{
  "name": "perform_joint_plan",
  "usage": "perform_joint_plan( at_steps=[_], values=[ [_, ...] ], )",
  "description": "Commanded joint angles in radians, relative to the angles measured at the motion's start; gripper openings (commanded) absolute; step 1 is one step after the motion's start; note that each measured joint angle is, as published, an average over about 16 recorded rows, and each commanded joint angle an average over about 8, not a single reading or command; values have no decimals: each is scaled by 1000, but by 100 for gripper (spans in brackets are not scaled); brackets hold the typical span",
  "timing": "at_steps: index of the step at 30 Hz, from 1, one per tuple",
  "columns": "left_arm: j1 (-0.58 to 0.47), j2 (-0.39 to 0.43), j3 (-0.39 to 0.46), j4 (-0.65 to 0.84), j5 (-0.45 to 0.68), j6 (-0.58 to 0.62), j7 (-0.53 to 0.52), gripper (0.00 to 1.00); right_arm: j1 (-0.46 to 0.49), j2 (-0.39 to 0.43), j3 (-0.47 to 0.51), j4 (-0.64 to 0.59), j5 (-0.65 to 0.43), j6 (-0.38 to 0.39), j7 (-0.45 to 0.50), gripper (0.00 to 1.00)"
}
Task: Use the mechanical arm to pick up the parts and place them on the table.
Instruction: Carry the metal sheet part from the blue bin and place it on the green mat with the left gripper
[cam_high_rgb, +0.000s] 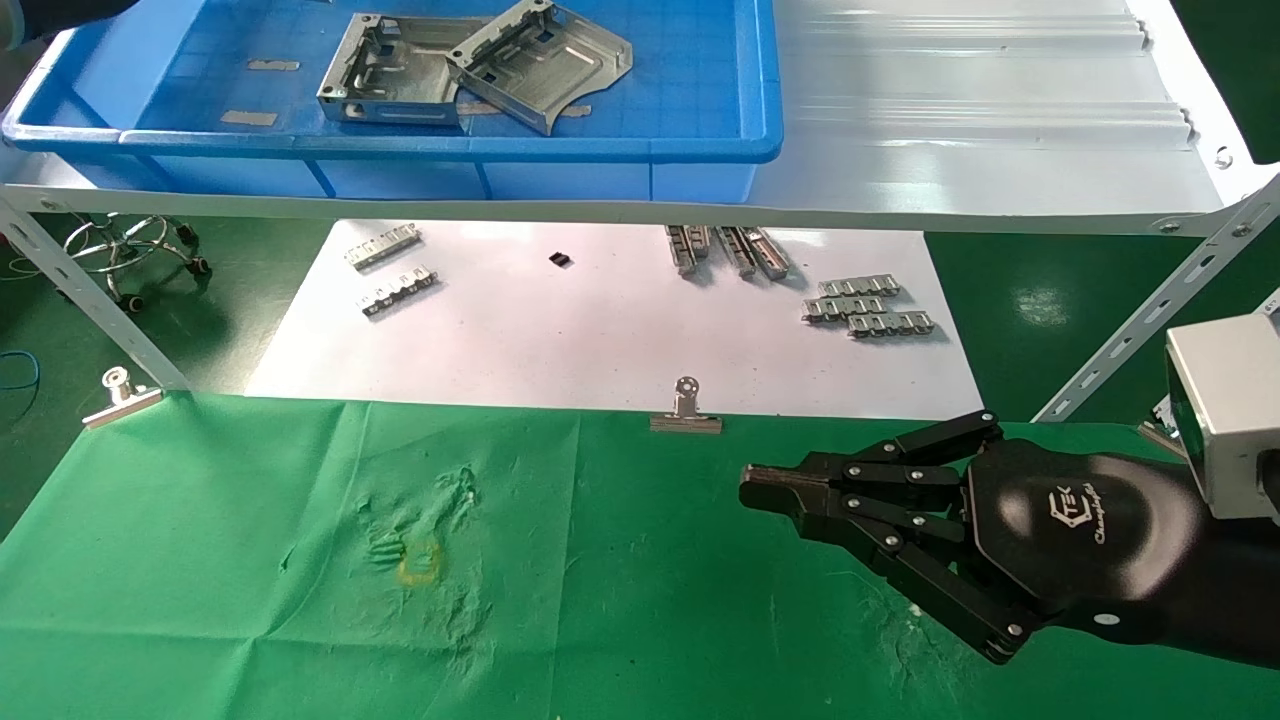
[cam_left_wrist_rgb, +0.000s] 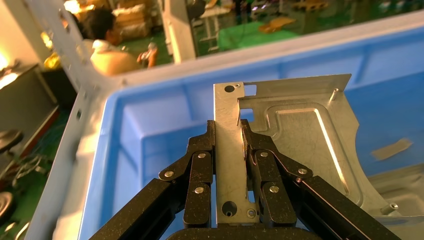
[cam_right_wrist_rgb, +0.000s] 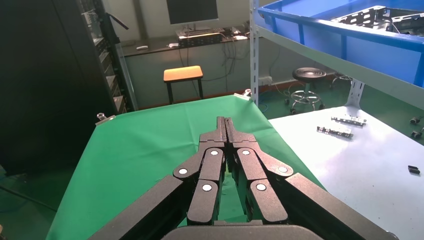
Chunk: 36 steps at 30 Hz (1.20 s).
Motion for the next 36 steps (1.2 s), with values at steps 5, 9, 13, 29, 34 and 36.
perform_joint_plan(
  at_steps=[5,9,13,29,34,36],
  values=[
    [-5,-29,-20,-28,-32,124,42,0,0,0,0,0,0,0,0,0],
    [4,-59,-32,-45,-53,258,74,0,0,0,0,0,0,0,0,0],
    [19,-91,-36,-63,-68,428,97,0,0,0,0,0,0,0,0,0],
    [193,-259,1,-356,-182,911,162,0,0,0,0,0,0,0,0,0],
    [322,-369,84,-632,-330,912,155,0,0,0,0,0,0,0,0,0],
    [364,-416,124,-722,-375,909,173,0,0,0,0,0,0,0,0,0]
  ],
)
